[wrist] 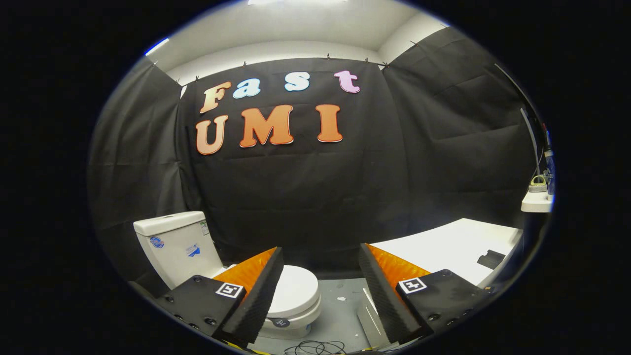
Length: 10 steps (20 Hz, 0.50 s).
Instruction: Open the toilet lid.
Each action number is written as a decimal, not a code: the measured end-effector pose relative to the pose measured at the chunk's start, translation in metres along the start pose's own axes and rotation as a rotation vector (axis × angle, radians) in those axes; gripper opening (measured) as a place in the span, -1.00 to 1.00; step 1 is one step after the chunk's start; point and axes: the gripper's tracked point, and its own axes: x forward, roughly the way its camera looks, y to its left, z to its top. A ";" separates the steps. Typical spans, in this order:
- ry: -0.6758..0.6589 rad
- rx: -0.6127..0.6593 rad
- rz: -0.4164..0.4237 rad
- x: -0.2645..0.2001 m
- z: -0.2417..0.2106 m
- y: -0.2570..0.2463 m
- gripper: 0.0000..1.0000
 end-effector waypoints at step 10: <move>-0.033 0.035 -0.007 -0.001 0.008 -0.006 0.97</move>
